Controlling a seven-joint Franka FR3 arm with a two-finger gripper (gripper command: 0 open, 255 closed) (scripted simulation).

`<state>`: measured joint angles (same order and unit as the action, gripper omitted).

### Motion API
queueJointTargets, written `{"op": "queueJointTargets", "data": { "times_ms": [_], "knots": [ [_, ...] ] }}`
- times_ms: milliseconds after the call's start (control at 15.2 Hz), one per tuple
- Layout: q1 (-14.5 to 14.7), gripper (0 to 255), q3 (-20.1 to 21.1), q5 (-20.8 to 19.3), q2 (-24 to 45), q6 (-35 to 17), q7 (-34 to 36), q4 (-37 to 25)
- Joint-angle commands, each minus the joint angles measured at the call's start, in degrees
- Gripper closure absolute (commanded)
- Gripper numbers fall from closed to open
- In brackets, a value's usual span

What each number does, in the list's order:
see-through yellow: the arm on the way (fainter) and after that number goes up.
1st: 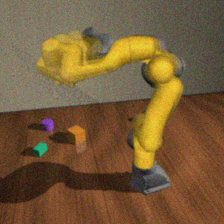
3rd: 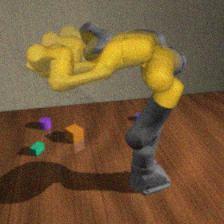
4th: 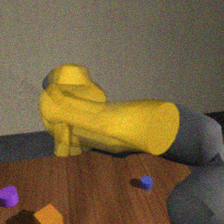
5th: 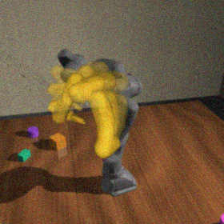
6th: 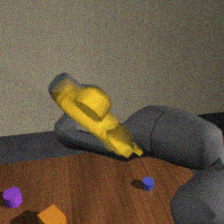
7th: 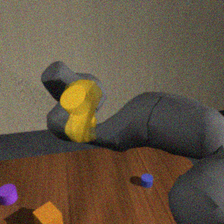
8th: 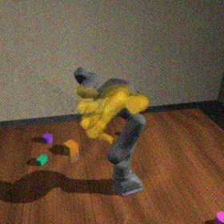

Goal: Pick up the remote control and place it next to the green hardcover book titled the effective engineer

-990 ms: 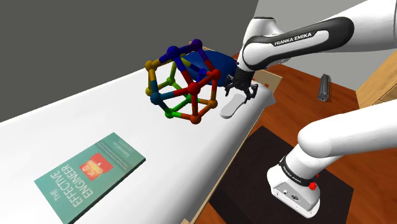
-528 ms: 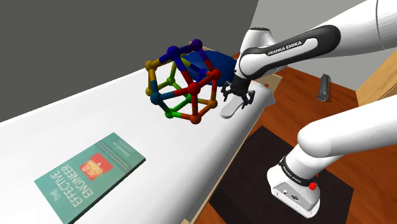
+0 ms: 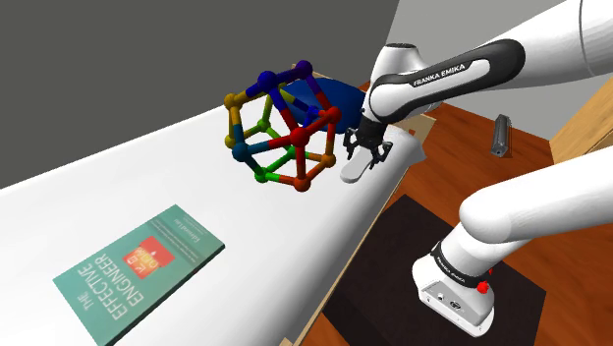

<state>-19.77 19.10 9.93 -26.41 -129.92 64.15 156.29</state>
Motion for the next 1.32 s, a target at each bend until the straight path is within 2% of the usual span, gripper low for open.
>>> {"op": "queueJointTargets", "data": {
  "times_ms": [0, 462, 1254],
  "knots": [
    [0.0, 255, 0.0, 0.0, 0.0, 0.0, 0.0, 0.0],
    [0.0, 255, 0.0, 0.0, 0.0, 0.0, 0.0, 0.0],
    [0.1, 255, -1.8, -0.5, -5.7, 11.3, -0.4, -5.7]
  ]
}}
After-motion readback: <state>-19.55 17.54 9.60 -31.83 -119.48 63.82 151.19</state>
